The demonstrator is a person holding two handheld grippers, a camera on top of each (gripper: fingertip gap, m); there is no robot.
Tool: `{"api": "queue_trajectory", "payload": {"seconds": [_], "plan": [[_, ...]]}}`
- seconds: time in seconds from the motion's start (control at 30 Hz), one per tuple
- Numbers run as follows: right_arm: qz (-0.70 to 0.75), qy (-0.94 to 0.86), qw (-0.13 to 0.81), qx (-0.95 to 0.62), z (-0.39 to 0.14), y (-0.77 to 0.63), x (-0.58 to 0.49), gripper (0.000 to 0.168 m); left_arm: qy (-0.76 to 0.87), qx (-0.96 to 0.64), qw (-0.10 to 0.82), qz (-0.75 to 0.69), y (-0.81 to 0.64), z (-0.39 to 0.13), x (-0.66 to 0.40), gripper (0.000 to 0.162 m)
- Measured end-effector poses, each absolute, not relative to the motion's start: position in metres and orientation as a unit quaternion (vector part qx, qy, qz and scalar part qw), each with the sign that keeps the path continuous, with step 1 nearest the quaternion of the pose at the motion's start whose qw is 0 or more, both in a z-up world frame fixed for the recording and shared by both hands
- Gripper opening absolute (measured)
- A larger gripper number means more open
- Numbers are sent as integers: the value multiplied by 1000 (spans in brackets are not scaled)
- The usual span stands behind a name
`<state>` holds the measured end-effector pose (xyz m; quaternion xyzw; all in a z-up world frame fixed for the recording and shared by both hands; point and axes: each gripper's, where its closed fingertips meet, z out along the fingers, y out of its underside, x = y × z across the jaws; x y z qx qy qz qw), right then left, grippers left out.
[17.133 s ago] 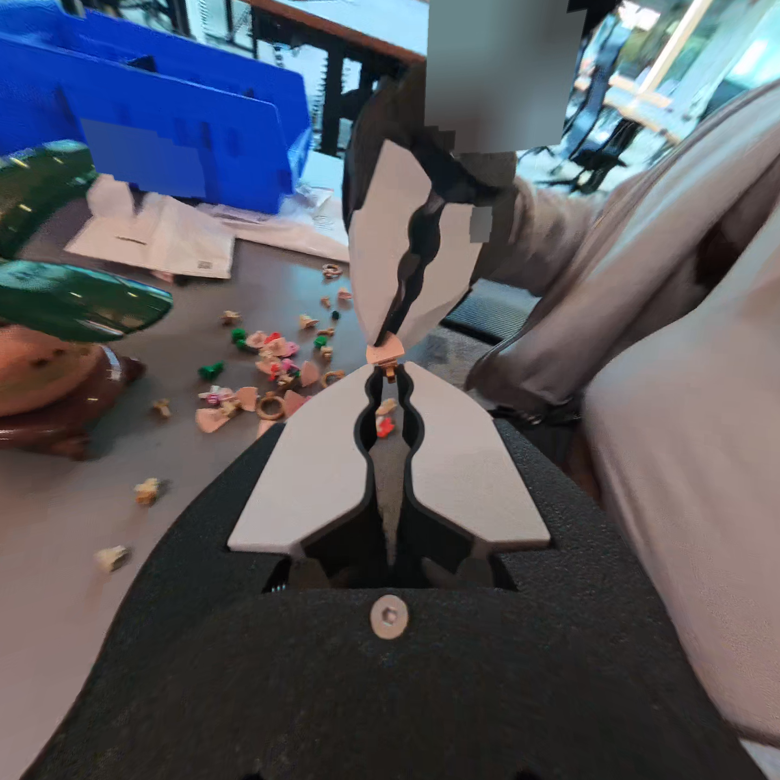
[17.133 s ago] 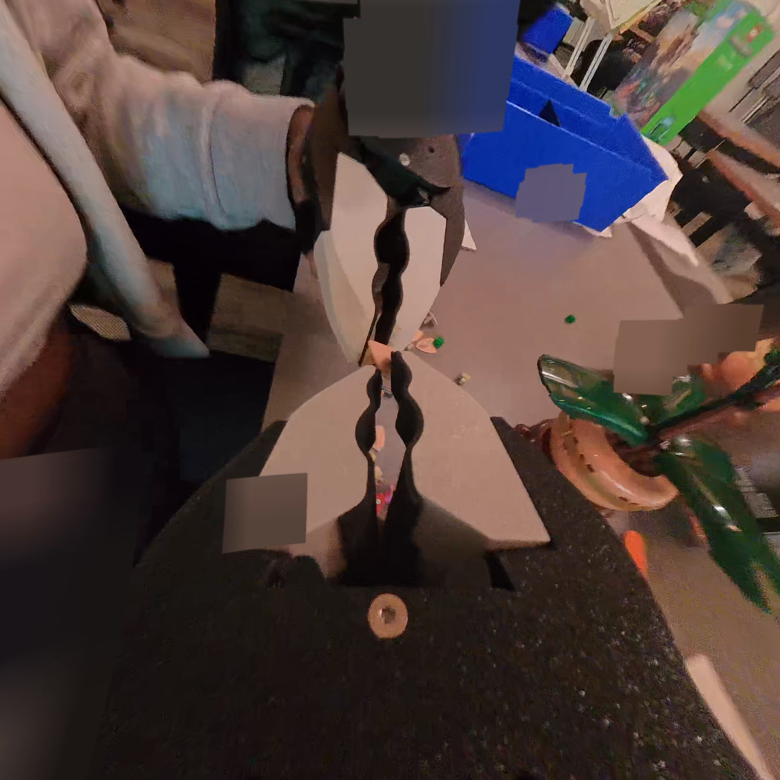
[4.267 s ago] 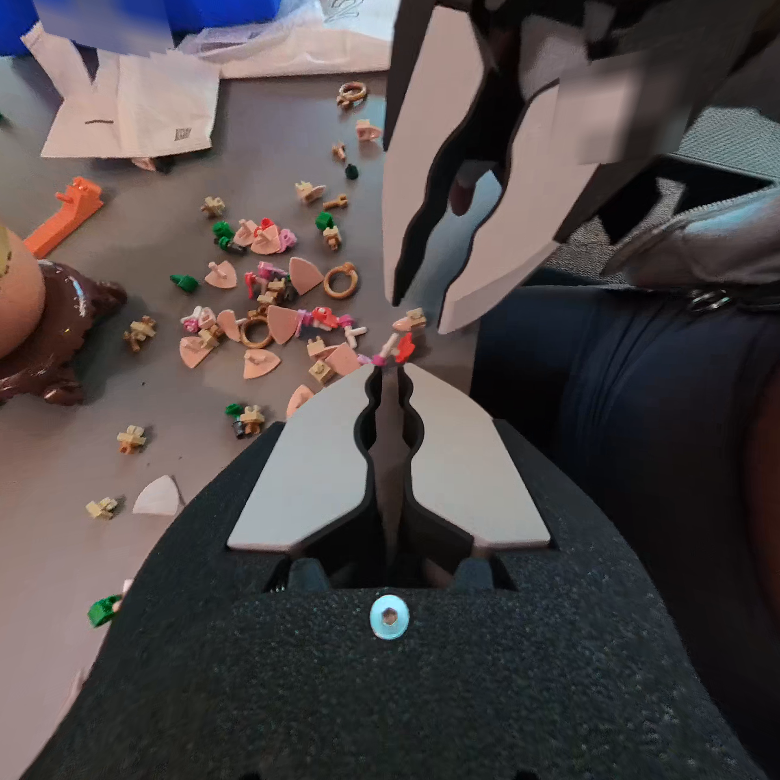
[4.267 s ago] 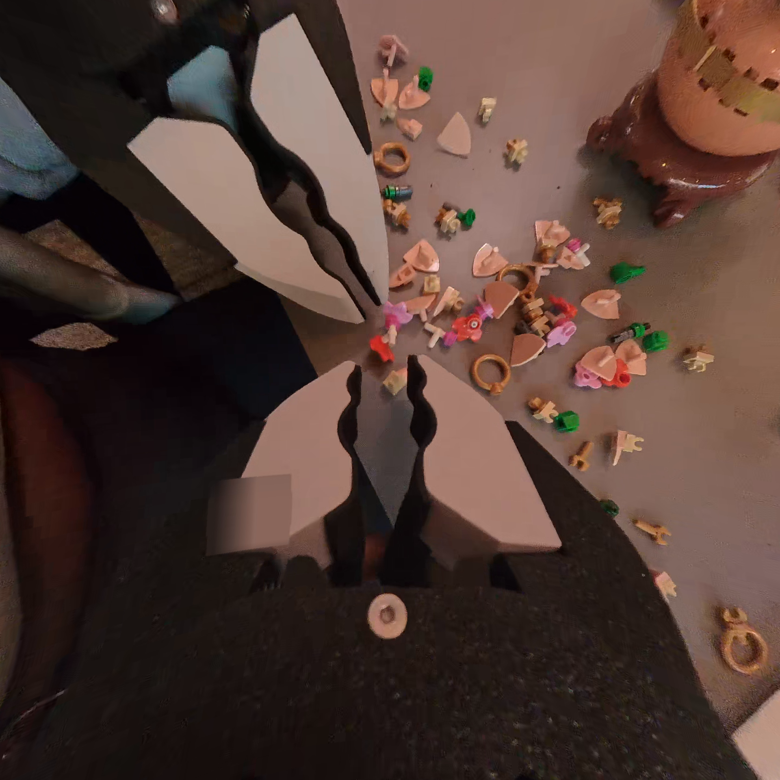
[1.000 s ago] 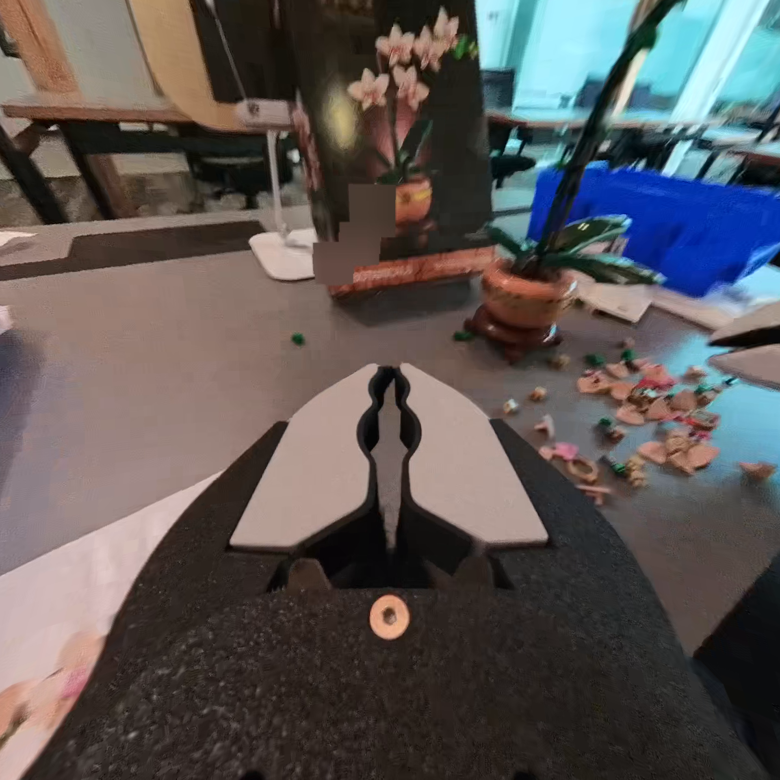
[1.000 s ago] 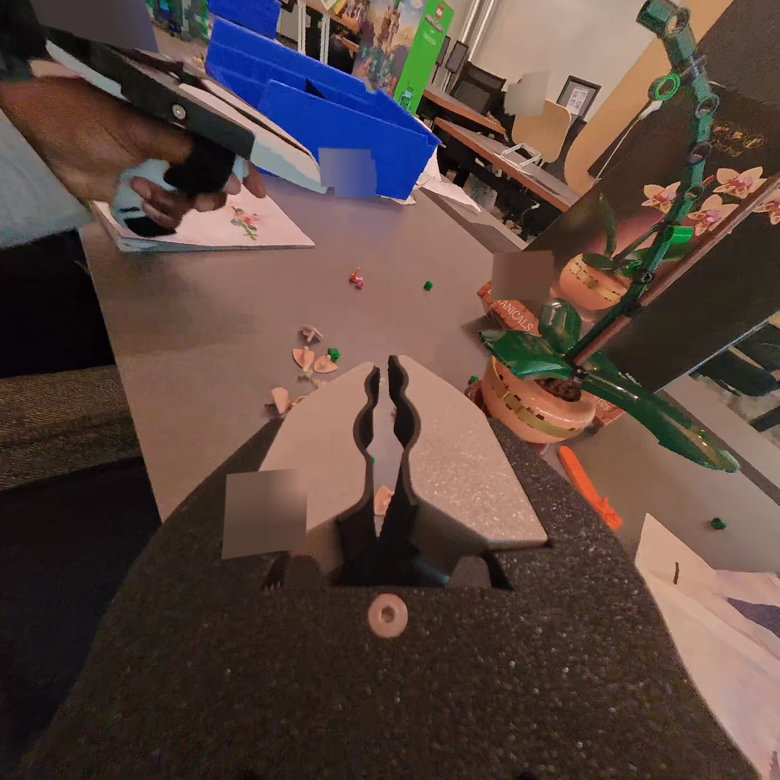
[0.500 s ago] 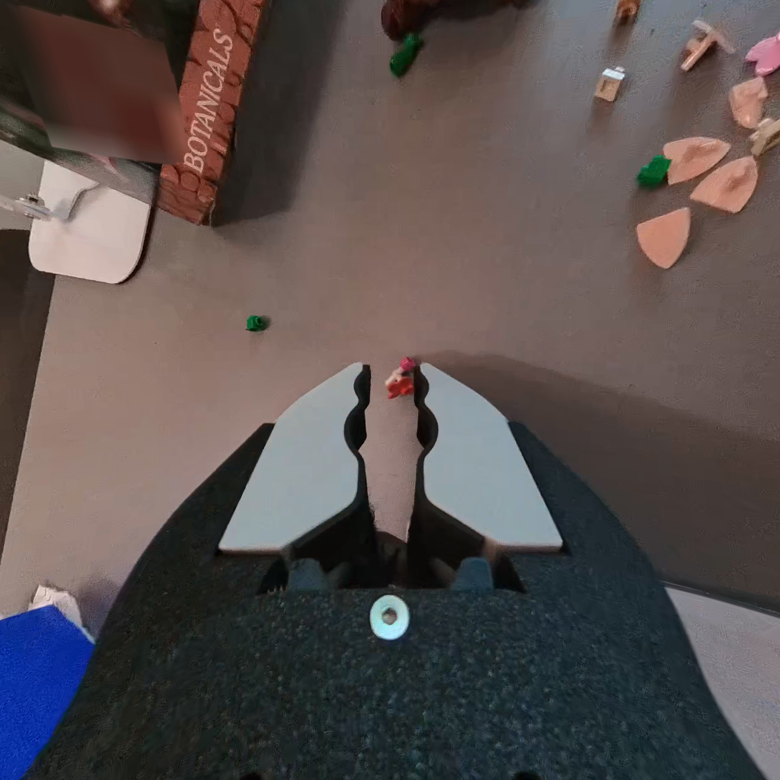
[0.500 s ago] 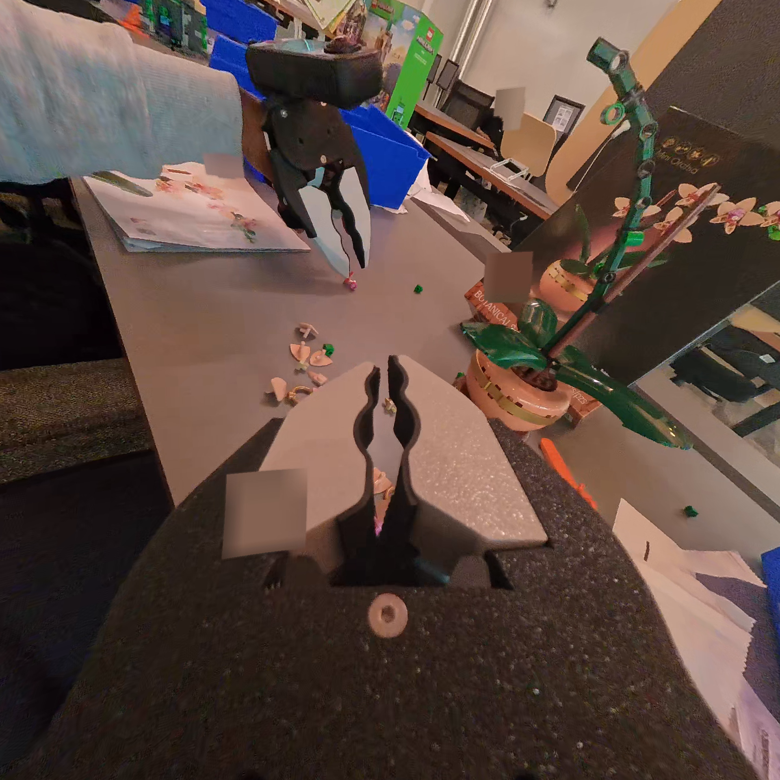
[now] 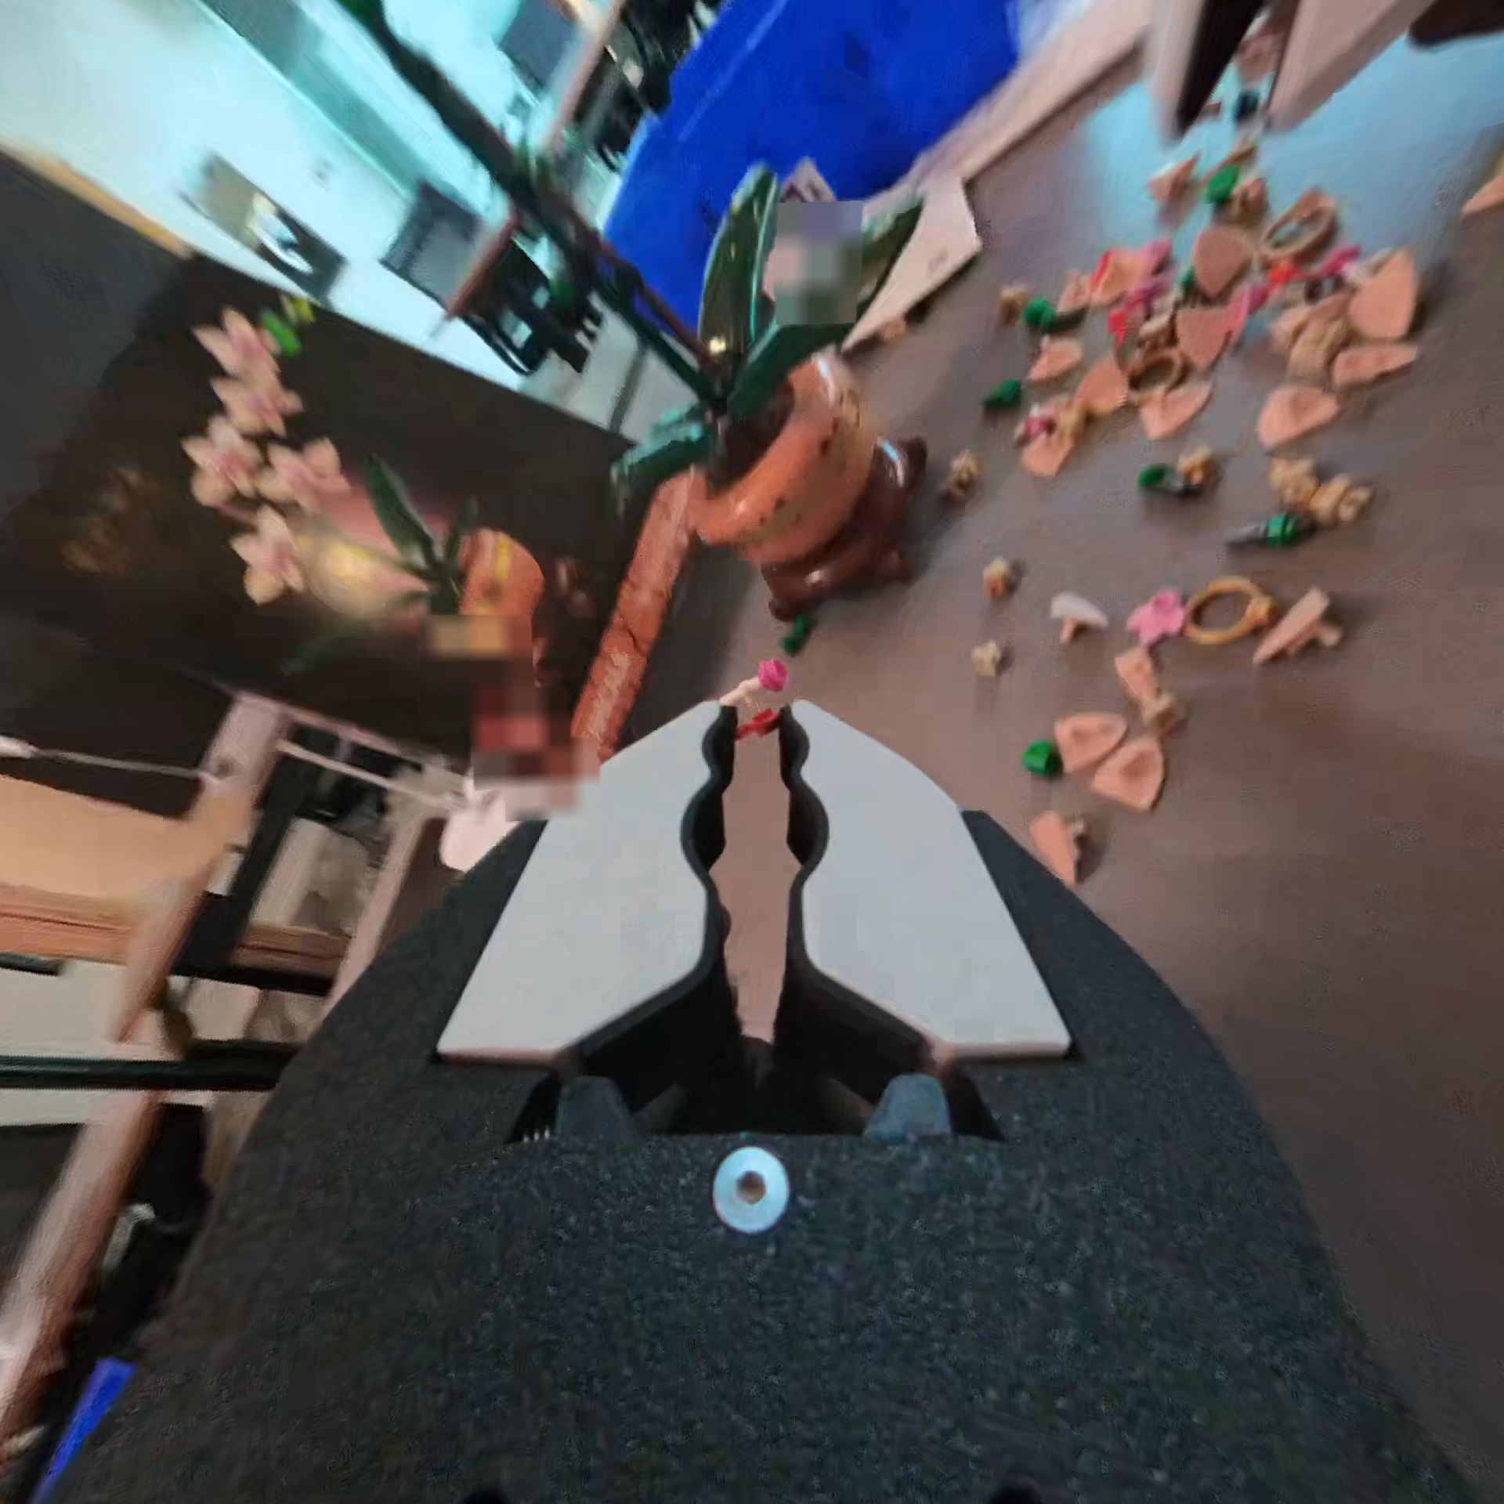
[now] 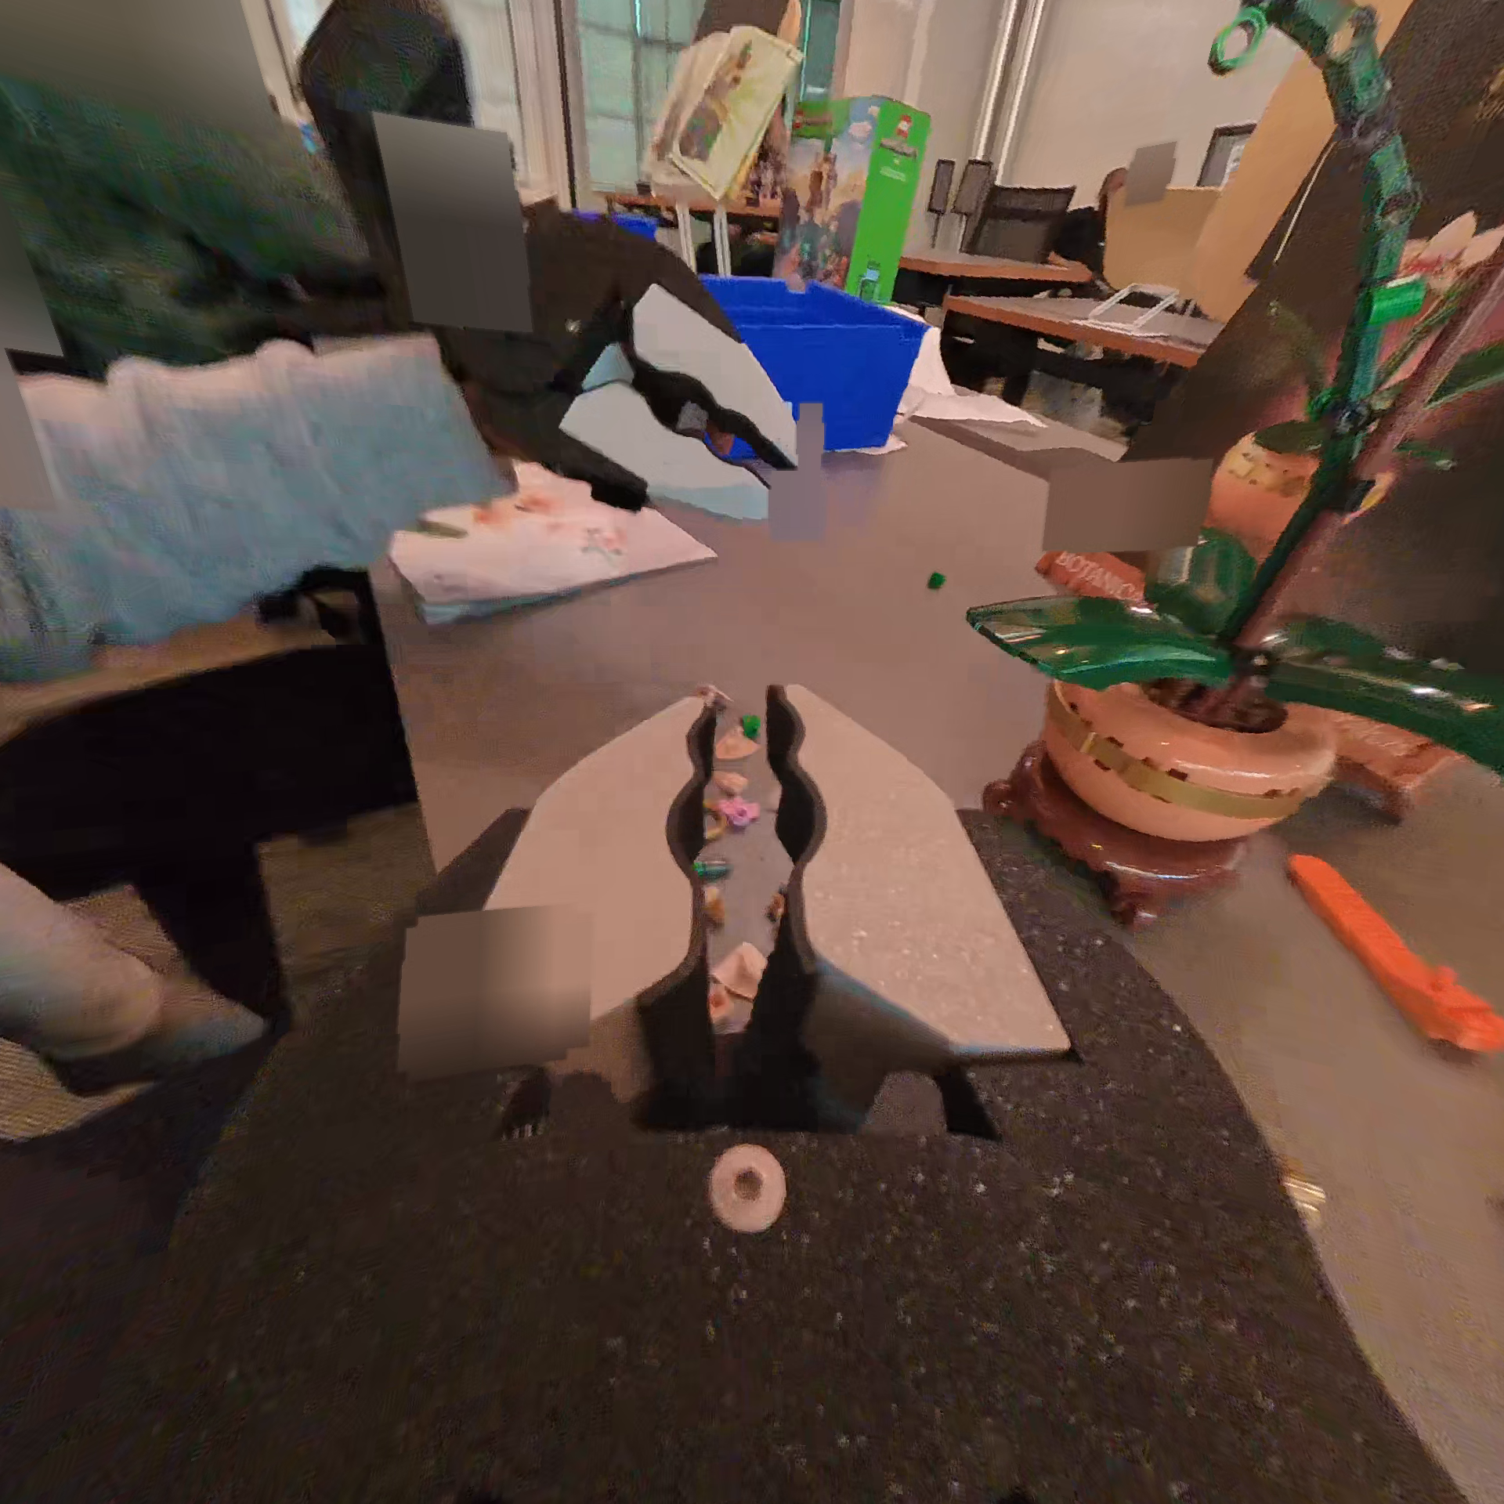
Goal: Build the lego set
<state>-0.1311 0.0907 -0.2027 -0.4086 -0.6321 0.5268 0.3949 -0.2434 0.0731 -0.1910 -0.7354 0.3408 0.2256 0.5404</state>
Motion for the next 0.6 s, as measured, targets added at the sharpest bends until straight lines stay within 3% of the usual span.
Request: {"api": "queue_trajectory", "payload": {"seconds": [0.07,0.2,0.6], "plan": [[582,-601,337,-431,-198,87,-133,24,369,-681,548,317,77,-178,-207,9],[633,-557,294,-450,-184,86,-137,8,432,-581,527,444,85,-176,-146,9],[622,-586,236,-462,-192,76,-129,9,507,-507,483,504,87,-180,-115,9]]}}
